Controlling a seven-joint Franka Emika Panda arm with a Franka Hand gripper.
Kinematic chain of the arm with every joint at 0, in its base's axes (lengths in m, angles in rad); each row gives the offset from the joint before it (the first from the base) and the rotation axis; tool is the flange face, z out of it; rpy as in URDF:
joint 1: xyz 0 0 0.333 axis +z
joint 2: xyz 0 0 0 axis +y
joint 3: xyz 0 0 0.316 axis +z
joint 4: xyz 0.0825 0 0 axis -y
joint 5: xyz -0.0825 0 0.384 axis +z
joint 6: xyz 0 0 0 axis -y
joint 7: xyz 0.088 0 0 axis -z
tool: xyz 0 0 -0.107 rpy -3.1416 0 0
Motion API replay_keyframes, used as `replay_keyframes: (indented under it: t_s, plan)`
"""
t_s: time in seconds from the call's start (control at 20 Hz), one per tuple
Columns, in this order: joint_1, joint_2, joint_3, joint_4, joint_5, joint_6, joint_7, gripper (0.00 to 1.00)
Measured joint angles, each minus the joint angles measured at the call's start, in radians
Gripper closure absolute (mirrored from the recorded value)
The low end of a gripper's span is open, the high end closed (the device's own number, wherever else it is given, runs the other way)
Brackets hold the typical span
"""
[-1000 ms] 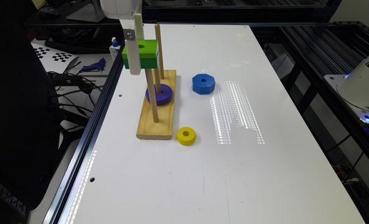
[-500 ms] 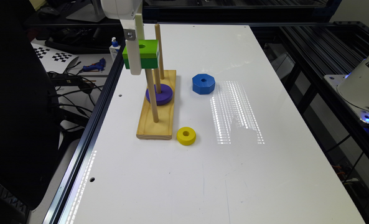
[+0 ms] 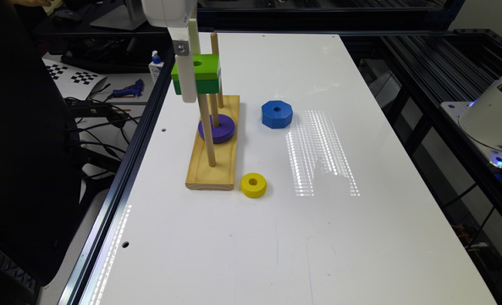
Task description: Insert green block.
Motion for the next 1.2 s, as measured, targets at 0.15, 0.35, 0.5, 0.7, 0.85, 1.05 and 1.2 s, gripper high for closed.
replay_keyframes:
  t_s: [0.15, 0.35, 0.5, 0.7, 0.85, 1.05, 1.2]
  plan:
    - [0.0, -0.011, 0.0, -0.014, 0.0, 0.0, 0.0, 1.0]
    - [0.0, -0.015, 0.0, -0.02, 0.0, 0.0, 0.0, 1.0]
    - [0.001, -0.016, 0.002, -0.02, 0.0, 0.0, 0.001, 1.0]
    - [0.004, -0.016, 0.004, -0.02, 0.0, 0.003, 0.005, 1.0]
    - [0.004, -0.016, 0.004, -0.019, 0.0, 0.006, 0.006, 1.0]
    - [0.004, -0.016, 0.005, -0.019, 0.0, 0.007, 0.006, 1.0]
    - [0.004, -0.016, 0.005, -0.018, 0.0, 0.008, 0.006, 1.0]
